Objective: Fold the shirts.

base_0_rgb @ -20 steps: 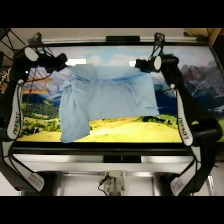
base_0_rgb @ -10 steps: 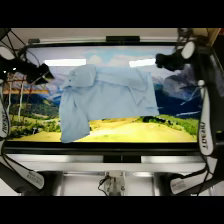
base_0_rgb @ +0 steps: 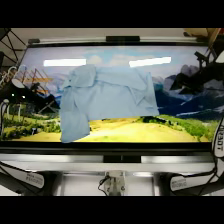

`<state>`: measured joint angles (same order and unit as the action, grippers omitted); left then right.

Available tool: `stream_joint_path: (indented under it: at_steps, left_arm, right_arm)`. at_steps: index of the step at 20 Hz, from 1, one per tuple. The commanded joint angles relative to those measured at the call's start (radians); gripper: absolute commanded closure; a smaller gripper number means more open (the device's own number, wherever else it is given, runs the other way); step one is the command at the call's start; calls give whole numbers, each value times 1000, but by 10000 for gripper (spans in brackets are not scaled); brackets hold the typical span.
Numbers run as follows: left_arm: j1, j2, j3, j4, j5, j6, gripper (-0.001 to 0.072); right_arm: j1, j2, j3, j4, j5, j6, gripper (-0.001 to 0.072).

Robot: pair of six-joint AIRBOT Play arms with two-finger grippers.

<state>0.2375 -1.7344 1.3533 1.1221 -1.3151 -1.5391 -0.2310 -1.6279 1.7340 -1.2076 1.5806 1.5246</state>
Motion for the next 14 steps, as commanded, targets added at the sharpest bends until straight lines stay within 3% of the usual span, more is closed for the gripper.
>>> stream_joint_path:
  at_steps: [1,3,4,5,6,9,12,14]
  left_arm:
    - [-27,-14,-71,-16,116,13,256]
    - [-48,-29,-71,-16,124,12,292]
    - [-59,-30,-71,-16,130,9,502]
    - [-64,-28,-68,-16,131,9,638]
    - [-66,-24,-64,-16,130,9,680]
    - [-63,5,-59,-16,126,18,681]
    - [-63,44,-59,-16,124,29,680]
    - [-63,61,-59,-16,124,36,680]
  right_arm:
    - [-9,2,-41,51,-3,-9,115]
    - [-9,2,-79,43,1,-13,114]
    - [-9,2,-118,35,7,-25,115]
    - [-5,2,-165,31,6,-53,115]
    - [8,2,-221,16,-6,-102,115]
    - [101,2,-356,-79,-129,-217,114]
    - [160,-7,-430,-151,-315,-166,115]
    - [146,-37,-430,-148,-316,-145,115]
